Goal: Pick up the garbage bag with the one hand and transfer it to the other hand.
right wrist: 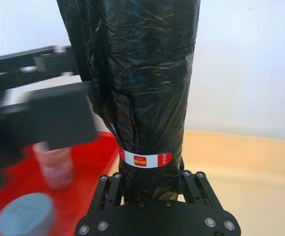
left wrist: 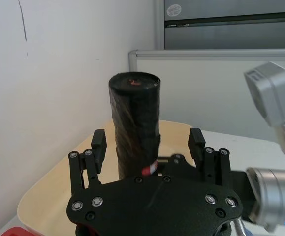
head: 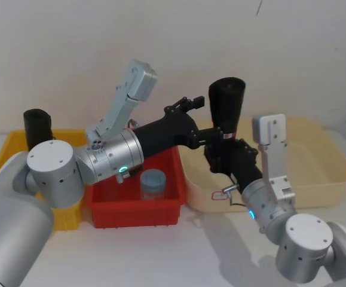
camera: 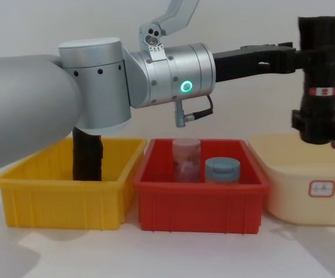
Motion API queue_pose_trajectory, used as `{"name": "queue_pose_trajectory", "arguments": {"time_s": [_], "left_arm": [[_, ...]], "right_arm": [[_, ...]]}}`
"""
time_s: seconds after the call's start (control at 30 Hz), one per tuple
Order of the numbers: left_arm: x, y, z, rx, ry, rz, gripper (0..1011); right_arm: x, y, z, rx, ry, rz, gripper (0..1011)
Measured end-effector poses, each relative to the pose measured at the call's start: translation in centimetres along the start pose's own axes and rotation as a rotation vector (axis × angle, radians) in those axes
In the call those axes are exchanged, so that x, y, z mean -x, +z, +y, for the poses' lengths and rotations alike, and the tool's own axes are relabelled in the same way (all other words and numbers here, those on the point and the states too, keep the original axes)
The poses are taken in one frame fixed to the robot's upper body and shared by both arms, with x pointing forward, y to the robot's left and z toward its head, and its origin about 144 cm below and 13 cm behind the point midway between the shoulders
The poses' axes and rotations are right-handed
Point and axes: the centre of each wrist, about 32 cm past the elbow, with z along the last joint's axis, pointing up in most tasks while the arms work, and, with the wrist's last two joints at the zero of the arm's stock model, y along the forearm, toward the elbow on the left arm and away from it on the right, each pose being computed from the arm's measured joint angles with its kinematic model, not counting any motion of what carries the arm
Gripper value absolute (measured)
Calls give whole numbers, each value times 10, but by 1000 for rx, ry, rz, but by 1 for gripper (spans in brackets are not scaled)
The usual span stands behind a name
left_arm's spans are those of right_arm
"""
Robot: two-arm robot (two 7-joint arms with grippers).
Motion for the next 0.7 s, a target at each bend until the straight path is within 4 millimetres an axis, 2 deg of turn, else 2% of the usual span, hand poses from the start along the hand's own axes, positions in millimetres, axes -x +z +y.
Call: {"name": "queue_pose_trajectory", "arguments": {"time_s": [0.33,0.7], "left_arm": [[0,0,0,0,0,0,1001],[0,0,0,0,0,0,1001]], "right_arm": [[-34,3,12,4,-127,-38,500],[-67,6,12,5,-243,-43,500]]}}
